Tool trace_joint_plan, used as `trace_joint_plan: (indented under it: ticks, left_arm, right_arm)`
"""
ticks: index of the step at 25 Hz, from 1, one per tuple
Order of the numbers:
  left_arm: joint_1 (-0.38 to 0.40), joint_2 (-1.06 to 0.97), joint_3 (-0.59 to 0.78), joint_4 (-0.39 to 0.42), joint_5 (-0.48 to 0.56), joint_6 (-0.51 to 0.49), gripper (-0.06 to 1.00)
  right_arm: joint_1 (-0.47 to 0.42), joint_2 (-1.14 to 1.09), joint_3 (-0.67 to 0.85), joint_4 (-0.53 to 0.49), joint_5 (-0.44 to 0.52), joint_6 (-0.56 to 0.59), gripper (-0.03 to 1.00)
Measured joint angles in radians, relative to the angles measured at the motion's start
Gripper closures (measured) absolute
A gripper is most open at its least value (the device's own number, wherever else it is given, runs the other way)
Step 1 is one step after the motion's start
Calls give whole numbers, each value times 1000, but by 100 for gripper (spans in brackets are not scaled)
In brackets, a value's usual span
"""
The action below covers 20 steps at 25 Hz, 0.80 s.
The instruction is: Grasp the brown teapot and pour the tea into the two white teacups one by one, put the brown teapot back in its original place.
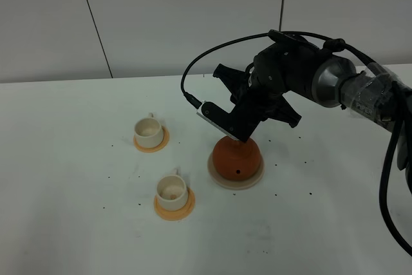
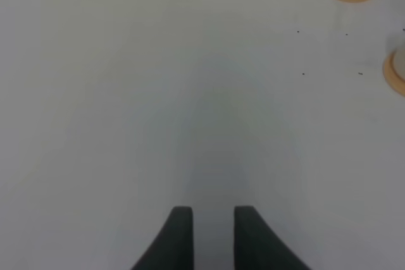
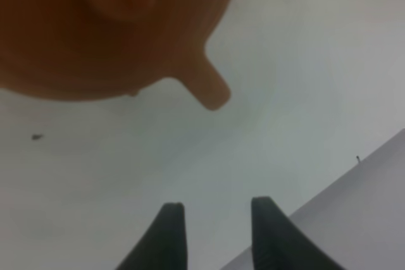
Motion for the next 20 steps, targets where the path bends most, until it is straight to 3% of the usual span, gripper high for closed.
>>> trace_joint_plan:
  ticks: [7, 20]
  left_arm:
    - [0, 0, 0, 0, 0, 0, 71]
    - [0, 0, 0, 0, 0, 0, 71]
  right_arm:
    - [23, 0, 0, -60, 15, 0, 72]
    - [55, 38, 0, -74, 32, 0, 72]
